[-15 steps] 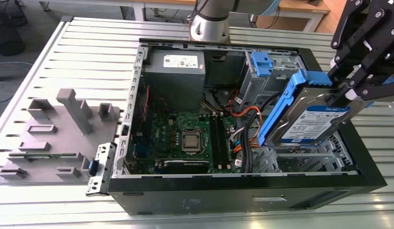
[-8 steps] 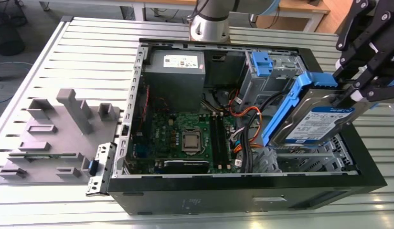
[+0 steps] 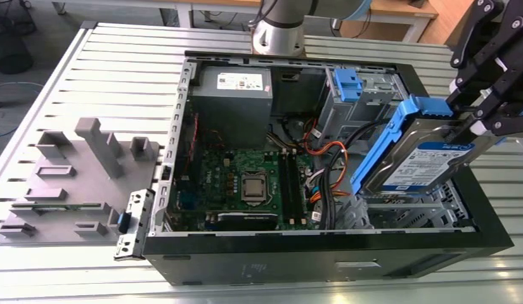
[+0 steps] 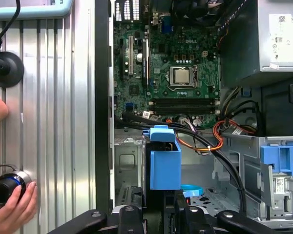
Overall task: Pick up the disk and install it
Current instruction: 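Pick up the disk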
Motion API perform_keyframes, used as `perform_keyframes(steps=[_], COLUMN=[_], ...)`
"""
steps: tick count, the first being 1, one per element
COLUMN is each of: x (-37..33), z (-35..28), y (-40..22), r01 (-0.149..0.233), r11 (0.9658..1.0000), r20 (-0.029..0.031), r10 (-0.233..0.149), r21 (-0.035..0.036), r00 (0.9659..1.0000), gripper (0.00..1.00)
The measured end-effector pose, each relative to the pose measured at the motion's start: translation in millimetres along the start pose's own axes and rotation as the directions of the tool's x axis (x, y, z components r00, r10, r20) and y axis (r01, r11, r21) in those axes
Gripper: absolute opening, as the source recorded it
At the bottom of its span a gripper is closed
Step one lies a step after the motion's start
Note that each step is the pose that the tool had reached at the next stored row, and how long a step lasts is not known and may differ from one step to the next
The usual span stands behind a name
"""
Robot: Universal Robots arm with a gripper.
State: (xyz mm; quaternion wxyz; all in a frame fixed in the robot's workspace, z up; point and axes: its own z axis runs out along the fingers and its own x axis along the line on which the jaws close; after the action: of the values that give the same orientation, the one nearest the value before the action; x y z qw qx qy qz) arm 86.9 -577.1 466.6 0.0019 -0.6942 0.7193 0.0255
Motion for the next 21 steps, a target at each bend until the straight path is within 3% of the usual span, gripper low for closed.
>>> perform_keyframes(steps=[11, 21], x=[3.3, 3.0], z=[1.5, 2.8], y=[-0.6, -12.2], r01=[0.000, 0.000], r11=[1.0000, 1.0000], r20=[0.0001, 0.0001], r10=[0.000, 0.000], r21=[0.0000, 0.0000], r00=[1.0000, 1.0000], gripper=[0.35, 0.35])
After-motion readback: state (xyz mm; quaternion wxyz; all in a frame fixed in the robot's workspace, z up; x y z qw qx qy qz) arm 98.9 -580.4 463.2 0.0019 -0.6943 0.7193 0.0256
